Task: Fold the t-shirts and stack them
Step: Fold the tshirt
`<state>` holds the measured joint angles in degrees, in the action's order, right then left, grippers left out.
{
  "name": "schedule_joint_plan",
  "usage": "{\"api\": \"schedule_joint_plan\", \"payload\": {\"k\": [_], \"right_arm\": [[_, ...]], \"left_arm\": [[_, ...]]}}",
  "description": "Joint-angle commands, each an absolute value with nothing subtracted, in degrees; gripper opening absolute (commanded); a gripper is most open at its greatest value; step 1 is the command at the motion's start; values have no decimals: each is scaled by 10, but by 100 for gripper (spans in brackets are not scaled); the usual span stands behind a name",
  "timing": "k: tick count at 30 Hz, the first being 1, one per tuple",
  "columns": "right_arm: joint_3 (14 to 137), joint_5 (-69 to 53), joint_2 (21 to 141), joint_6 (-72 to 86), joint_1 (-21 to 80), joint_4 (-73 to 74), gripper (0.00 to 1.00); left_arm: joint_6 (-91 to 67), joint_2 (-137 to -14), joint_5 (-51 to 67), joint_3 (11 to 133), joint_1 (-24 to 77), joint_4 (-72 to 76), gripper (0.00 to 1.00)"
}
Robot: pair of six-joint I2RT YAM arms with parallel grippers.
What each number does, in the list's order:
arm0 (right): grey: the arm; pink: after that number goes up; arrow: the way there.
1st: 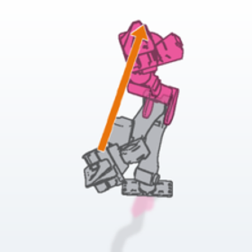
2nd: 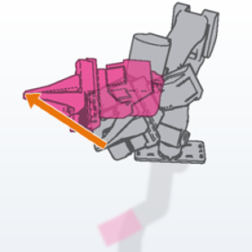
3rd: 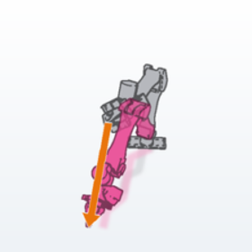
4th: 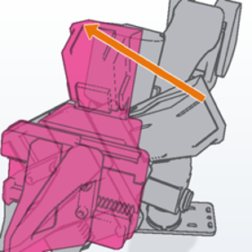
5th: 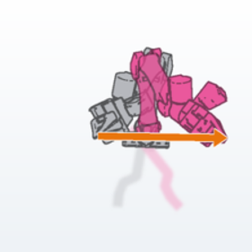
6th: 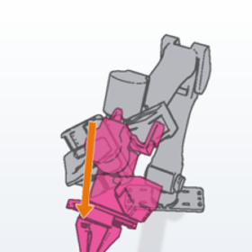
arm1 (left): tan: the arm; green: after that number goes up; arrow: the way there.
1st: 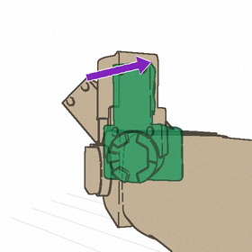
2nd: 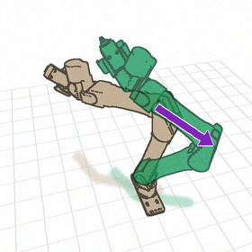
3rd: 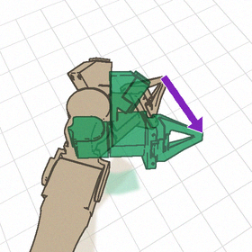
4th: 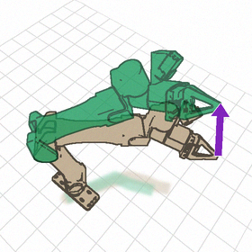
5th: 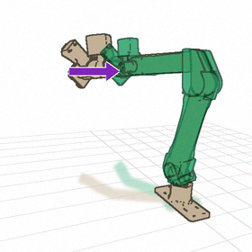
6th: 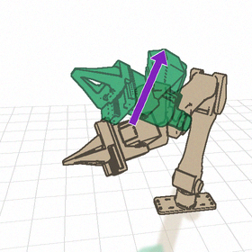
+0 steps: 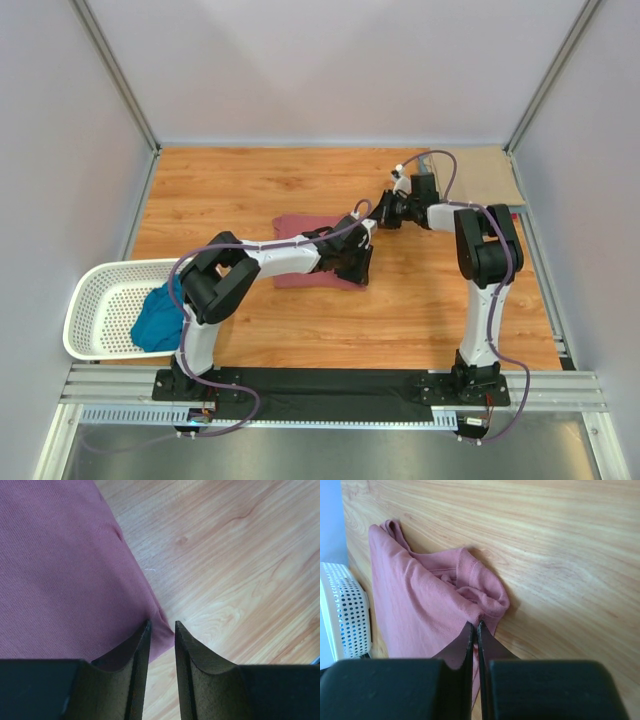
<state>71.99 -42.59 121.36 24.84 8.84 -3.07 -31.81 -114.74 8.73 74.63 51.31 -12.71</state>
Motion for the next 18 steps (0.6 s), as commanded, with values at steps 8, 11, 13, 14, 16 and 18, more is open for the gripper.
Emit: {"api": "schedule_joint_plan", "payload": {"k": [8,11,13,14,16,18], "right_arm": [[799,-443,1244,256,72,-47,2],[801,-457,1246,268,74,-47,6],[790,-447,1229,269,75,-39,13],[783,-440,1219,272,74,-37,23],[766,-416,1188,271,75,-14,30],[749,-391,1163,269,74,31,45]], "left_arm": [[-322,-1181,57,711,536,-153,33],[-323,-1172,52,713,541,-161,33],[-323,-1152,48,723,541,-185,34],[-322,-1144,46,743,541,-198,34],[-314,-1119,35,773,540,-248,36],[-292,-1105,25,834,540,-315,38]]}}
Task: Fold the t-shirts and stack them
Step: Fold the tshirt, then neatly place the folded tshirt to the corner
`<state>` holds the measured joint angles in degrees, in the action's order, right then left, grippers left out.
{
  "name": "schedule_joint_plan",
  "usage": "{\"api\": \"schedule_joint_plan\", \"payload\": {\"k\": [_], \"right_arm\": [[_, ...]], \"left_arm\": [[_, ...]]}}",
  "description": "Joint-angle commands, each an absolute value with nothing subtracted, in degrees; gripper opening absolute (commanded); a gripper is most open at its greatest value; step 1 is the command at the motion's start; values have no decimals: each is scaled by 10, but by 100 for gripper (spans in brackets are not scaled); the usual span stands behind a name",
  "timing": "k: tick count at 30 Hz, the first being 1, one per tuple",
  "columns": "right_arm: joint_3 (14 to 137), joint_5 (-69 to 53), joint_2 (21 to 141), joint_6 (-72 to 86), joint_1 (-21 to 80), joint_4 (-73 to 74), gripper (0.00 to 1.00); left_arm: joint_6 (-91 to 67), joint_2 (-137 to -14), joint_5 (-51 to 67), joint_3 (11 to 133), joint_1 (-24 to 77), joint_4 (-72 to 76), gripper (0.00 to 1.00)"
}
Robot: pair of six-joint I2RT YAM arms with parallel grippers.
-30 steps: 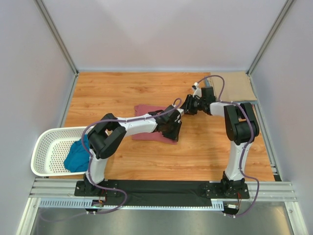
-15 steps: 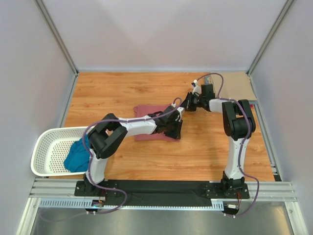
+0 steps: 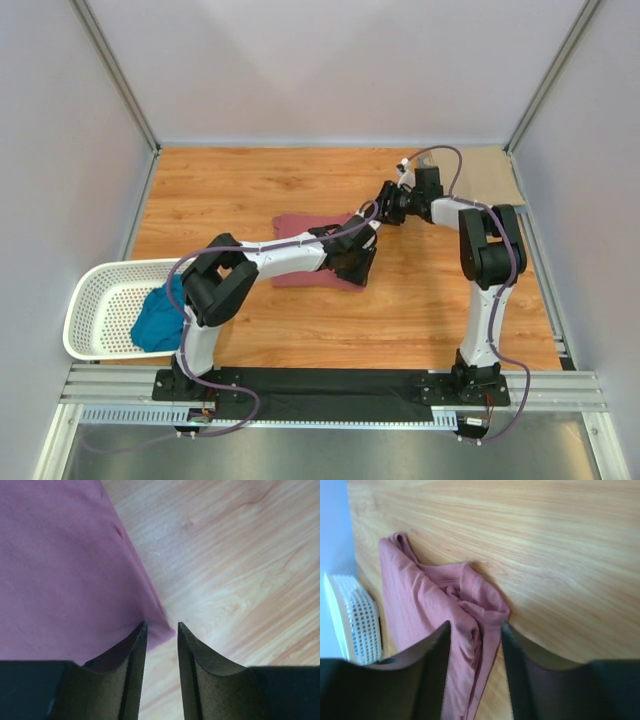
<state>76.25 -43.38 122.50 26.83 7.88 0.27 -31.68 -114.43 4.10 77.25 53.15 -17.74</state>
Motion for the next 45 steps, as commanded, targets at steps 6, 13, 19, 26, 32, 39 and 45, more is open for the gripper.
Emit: {"api": "schedule_joint_plan", "payload": {"k": [6,13,19,26,32,39,45], "right_arm": [[628,-279,1057,325,98,43,62],[571,-194,1012,346,156,61,68],[584,-122,1040,345,206,78,69],[555,-112,1045,350,239,52,64],[555,-153,1063,341,239,38,59],[540,-161,1075,335,241,19,57],[554,-193,1097,331,245,-11,48]], "left_arm": [[-252,-1027,12,933,509,-440,43],[-240,-910,100,870,397,-502,43],[-217,-804,130,756,306,-508,43],[-200,-748,150,690,266,-491,43],[-200,-743,157,678,261,-481,43],[-202,-750,162,675,259,-476,42],[-204,-751,153,678,258,-477,42]]}}
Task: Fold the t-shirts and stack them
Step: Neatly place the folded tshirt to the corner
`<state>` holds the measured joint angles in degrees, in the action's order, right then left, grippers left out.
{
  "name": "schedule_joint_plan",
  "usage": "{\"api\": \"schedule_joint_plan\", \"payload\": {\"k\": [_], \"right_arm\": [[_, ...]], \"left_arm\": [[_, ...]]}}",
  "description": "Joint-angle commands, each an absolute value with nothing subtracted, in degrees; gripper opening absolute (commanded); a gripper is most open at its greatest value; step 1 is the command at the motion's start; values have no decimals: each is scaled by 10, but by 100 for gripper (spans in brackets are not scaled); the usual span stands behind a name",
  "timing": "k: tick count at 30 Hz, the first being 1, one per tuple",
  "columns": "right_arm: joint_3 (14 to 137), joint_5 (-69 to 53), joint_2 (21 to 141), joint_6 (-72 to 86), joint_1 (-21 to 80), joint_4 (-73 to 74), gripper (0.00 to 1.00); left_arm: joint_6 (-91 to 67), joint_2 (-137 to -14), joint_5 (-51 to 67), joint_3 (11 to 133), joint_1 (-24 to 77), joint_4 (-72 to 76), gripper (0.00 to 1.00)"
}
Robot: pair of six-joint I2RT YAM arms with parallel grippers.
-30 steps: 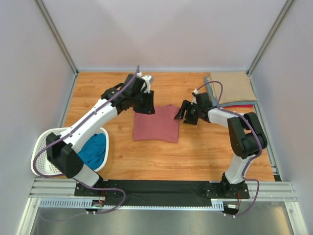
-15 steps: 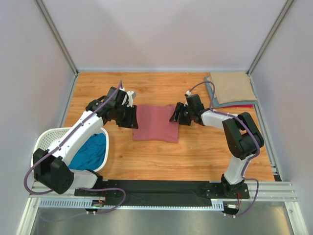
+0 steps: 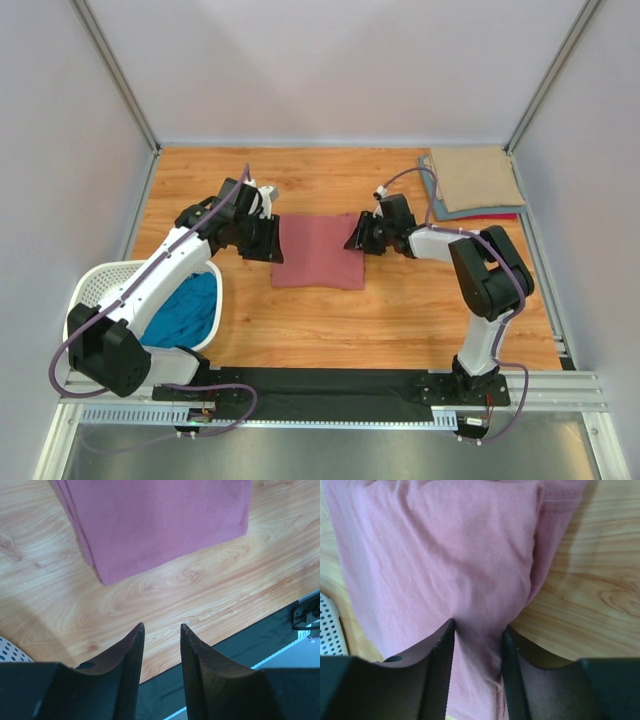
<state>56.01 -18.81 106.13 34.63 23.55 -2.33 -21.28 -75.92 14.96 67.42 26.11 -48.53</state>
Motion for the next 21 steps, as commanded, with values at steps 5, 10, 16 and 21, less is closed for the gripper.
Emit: {"api": "schedule_joint_plan", "payload": {"k": [5,10,16,21], "right_arm": [[585,-191,1093,298,249,24,7],[700,-144,1079,214,219,179,0],[811,-92,1083,118,177,311,0],[901,-65,1101,60,135,377,0]], "left_arm": [[-203,-752,142,682,258,-484,42],[-196,-752,106,683,258,-501,42],[-200,-751,117,668,258,-490,41],[-195,-758,133,662,258,-482,41]]}}
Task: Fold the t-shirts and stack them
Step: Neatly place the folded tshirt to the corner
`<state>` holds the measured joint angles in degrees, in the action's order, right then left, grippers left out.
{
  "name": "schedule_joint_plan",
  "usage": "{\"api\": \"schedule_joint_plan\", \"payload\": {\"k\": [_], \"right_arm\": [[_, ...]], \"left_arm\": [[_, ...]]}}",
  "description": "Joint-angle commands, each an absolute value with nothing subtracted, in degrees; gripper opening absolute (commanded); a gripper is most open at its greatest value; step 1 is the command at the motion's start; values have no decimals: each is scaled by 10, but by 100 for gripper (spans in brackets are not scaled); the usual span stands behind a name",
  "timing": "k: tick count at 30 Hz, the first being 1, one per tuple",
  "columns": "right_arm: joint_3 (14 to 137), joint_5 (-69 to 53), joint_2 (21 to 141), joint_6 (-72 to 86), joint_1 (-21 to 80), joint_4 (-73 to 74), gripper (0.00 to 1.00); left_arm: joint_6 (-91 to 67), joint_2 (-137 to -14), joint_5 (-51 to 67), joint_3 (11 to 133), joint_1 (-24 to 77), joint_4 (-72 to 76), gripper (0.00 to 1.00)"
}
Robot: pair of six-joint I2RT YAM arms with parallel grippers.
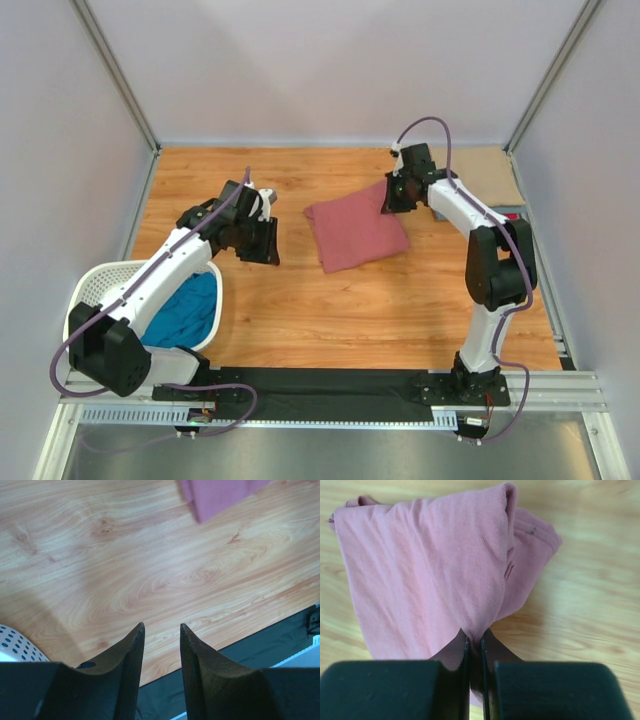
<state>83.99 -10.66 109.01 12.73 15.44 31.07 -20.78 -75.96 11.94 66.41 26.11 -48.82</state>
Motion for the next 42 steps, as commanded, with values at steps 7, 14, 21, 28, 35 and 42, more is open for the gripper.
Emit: {"api": "schedule_joint_plan", "payload": {"k": [7,14,21,28,35,42], "right_arm": [[1041,-1,1160,-26,83,479,0],[1158,54,1191,-71,31,531,0],[1274,-21,1186,-102,-24,573,0],[1467,-64,1298,-126,-104,593,0],[1469,-55,1419,-123,-168,472,28],[1409,-49,1435,-66,-202,361,63]], "left_arm": [[-192,-758,151,652,258,-471,41],[-192,-773,171,646,258,-467,41],[-185,-769,182,638,258,-461,43],[-180,-778,181,636,258,-466,43],[-174,-816,192,648,258,-476,43],[-173,-842,196,659,258,-480,43]]}}
